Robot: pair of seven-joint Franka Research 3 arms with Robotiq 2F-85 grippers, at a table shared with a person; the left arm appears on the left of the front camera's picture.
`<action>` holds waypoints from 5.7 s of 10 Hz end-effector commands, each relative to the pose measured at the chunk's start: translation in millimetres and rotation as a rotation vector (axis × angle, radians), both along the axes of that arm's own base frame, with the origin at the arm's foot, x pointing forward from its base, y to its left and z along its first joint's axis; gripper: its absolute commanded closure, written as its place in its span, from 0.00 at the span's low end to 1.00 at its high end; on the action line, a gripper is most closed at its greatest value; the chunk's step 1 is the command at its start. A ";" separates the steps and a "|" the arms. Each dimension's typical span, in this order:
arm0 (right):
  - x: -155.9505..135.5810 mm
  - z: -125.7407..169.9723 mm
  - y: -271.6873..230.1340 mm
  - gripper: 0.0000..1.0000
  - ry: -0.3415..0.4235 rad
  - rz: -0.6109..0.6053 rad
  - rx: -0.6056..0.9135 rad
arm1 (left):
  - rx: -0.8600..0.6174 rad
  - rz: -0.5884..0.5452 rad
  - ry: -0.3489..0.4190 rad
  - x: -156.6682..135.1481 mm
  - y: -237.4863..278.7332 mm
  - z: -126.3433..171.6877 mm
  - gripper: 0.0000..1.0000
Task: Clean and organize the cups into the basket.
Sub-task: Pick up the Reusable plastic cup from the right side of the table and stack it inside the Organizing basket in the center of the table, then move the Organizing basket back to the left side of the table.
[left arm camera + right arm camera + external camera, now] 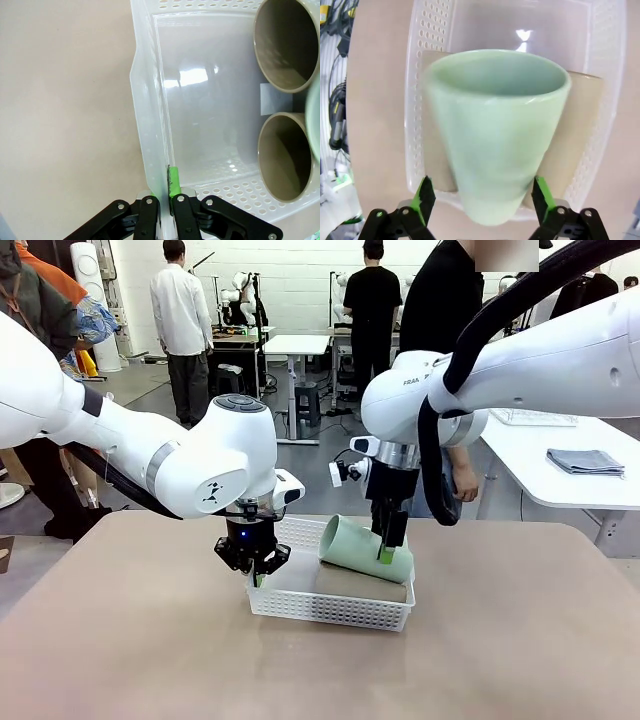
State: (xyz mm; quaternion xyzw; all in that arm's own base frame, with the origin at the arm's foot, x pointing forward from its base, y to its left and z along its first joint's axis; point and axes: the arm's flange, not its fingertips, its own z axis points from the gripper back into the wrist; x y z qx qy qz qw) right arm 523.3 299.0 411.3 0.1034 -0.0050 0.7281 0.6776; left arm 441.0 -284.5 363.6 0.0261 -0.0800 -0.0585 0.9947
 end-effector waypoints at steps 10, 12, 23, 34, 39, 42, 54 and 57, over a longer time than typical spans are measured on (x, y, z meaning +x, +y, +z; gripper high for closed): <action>-148.6 32.1 -149.9 0.00 -0.297 -0.093 0.275 | 0.013 -0.006 -0.012 -0.8 -1.7 0.9 1.00; -148.6 32.1 -149.9 0.00 -0.297 -0.093 0.275 | 0.013 -0.006 -0.012 -0.8 -1.7 0.9 1.00; -170.7 70.1 -357.6 0.00 -0.264 -0.128 1.082 | 0.013 -0.006 -0.012 -0.8 -1.7 0.9 1.00; -176.9 -25.2 -469.0 0.00 -0.267 -0.267 1.125 | 0.013 -0.006 -0.012 -0.8 -1.7 0.9 1.00; -176.9 -25.2 -469.0 0.00 -0.267 -0.267 1.125 | 0.013 -0.006 -0.012 -0.8 -1.7 0.9 1.00; -176.9 -25.2 -469.0 0.00 -0.267 -0.267 1.125 | 0.013 -0.006 -0.012 -0.8 -1.7 0.9 1.00; -189.9 -36.8 -475.0 0.00 0.230 -0.680 1.183 | 0.013 -0.006 -0.012 -0.8 -1.7 0.9 1.00; -189.0 -36.8 -490.1 0.00 0.422 -0.824 1.269 | 0.013 -0.006 -0.012 -0.8 -1.7 0.9 1.00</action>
